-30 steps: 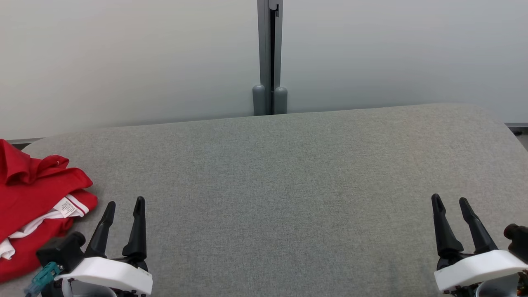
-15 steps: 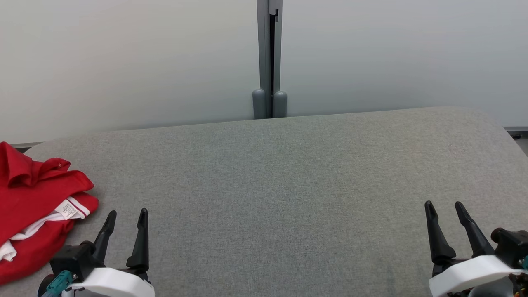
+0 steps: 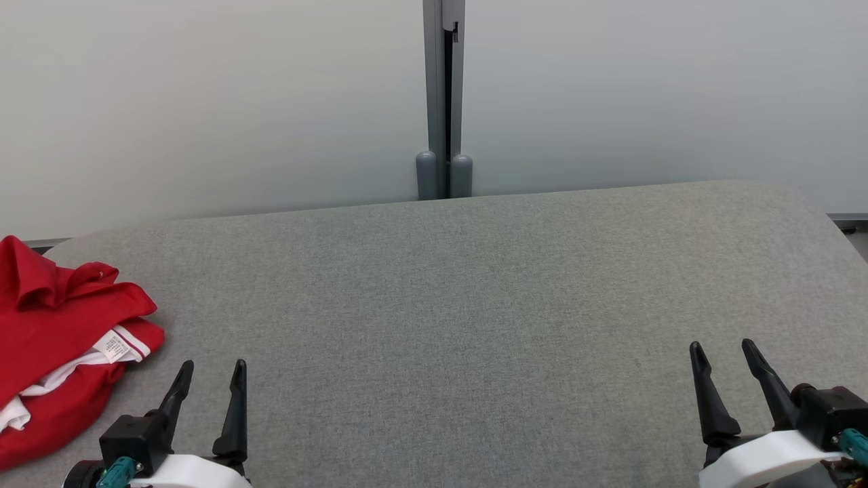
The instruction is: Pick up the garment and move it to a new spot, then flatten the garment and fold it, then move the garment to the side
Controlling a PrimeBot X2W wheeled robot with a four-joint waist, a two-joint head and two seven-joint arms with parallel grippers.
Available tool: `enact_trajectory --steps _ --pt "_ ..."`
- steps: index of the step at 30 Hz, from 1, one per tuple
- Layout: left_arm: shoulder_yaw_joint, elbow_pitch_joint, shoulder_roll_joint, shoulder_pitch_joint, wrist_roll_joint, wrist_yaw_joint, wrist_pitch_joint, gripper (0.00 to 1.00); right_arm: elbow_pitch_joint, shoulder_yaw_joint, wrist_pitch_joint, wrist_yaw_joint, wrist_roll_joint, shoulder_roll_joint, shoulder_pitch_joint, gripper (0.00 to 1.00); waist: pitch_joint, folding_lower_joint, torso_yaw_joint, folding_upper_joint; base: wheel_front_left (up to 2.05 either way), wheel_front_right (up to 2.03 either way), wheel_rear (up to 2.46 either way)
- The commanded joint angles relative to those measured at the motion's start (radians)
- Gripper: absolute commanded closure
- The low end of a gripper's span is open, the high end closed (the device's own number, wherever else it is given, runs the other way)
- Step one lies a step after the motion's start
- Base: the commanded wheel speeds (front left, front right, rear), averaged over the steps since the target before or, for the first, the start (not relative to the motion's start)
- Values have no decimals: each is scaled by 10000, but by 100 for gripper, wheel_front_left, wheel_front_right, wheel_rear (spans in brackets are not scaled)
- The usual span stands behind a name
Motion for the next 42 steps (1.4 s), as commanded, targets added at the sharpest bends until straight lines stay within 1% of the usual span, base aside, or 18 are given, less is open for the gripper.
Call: enact_trajectory --steps 1,12,25,34,42 --pt "37 6 26 11 207 26 -90 0 -75 22 -108 0 -189 -21 55 0 -8 0 10 0 0 0 0" --pt "104 291 -64 27 788 -164 -295 0 -116 -41 -173 0 -673 104 231 0 -59 0 31 0 0 0 0" --pt "172 647 -168 30 1471 -260 -533 0 -129 -40 -316 0 -1366 145 374 0 -130 0 52 0 0 0 0" --pt "264 756 -277 -153 1352 -322 -536 0 -136 -175 -281 0 -1193 207 395 0 -75 0 167 0 0 0 0" --pt "368 822 -315 -255 1263 -352 -534 0 -196 -279 -261 0 -1134 231 370 0 -28 0 545 0 0 0 0"
